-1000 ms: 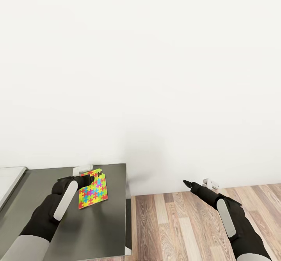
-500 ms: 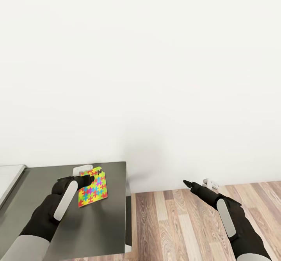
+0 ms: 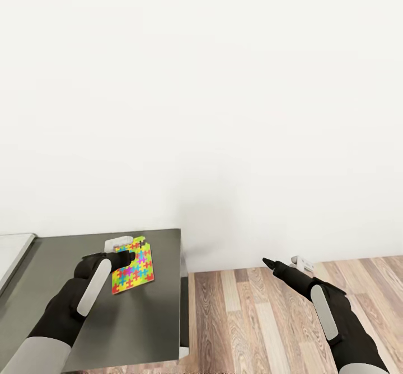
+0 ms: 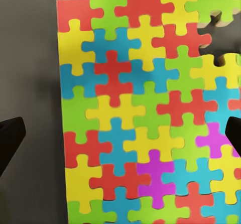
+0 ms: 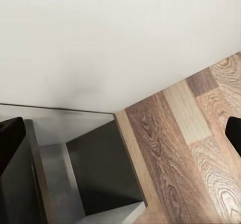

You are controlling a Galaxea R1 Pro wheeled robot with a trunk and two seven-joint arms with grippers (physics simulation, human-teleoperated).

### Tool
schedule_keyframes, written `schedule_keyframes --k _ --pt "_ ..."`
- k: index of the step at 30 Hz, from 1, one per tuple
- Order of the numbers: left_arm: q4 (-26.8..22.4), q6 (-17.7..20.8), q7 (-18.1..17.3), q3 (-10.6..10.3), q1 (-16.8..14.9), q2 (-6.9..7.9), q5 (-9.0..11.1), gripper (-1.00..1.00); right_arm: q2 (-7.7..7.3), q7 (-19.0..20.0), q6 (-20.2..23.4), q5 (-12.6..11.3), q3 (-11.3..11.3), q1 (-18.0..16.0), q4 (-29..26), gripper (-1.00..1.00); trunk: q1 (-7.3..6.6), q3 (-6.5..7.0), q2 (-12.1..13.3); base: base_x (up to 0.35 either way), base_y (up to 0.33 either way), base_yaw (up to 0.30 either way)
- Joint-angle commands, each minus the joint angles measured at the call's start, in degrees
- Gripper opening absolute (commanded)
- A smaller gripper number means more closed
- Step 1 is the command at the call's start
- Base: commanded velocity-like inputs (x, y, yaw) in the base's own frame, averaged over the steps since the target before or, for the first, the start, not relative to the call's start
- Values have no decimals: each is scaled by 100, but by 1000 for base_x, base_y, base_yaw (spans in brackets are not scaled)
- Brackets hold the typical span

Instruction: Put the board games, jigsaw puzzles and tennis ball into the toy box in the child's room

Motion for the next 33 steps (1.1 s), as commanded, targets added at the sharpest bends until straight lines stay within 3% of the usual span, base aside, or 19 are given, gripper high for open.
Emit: schedule_keyframes --k 1,33 --pt "-6 11 57 -16 -4 7 61 100 2 20 36 -6 -13 -4 -4 100 3 -19 -11 0 0 0" --pt "-3 -6 38 -16 -4 11 70 100 2 20 36 9 -13 -4 0 100 3 -247 -11 0 0 0"
